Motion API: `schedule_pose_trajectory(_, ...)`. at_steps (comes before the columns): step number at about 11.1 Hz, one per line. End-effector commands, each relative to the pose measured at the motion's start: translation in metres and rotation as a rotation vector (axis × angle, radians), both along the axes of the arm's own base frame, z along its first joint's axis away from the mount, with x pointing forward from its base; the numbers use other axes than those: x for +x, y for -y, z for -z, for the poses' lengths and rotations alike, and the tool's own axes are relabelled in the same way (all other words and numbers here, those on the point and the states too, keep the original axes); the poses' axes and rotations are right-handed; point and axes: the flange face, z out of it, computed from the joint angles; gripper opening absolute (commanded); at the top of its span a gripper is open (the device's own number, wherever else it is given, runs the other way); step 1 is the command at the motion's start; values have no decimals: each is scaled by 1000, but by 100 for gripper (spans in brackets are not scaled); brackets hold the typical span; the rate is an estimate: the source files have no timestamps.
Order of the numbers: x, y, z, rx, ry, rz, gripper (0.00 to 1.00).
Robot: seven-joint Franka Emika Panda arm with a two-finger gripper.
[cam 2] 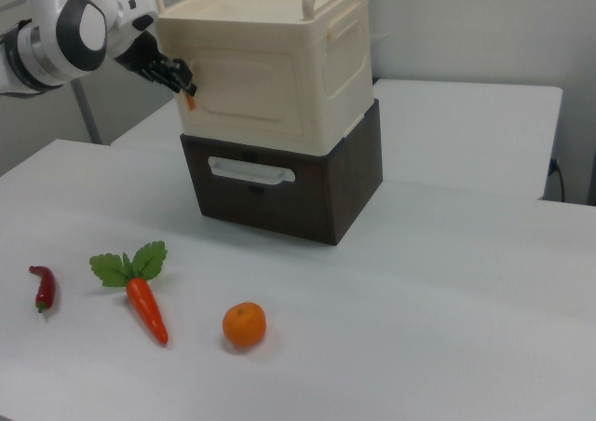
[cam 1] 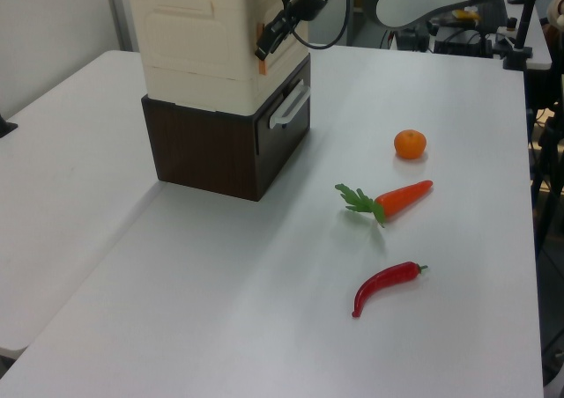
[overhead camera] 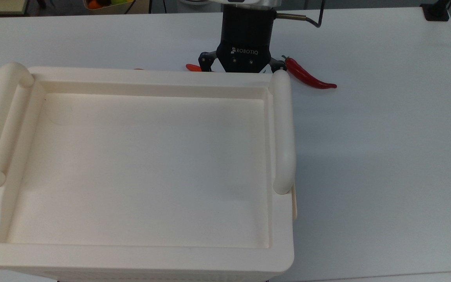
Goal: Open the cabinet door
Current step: 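Pull the door edge outward with the gripper to crack it open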
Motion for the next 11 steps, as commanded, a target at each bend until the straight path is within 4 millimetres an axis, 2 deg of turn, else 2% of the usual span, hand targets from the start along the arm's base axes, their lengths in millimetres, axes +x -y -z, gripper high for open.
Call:
schedule_pose_trajectory(1,-4,4,-13,-12,17,13,19)
schedule_pose_trajectory(2,-7,6,-14,-14,13,14,13)
schedule_pose_trajectory(3,-11,8,-15,-18,-1,20,10)
schedule_pose_trajectory(8,-36,17,-34,-50,-106,50,13)
schedule_pose_trajectory(10,-42,21,-36,-53,-154,72,47)
schedule_pose_trajectory(11,-47,24,-43,-55,-162,79,69)
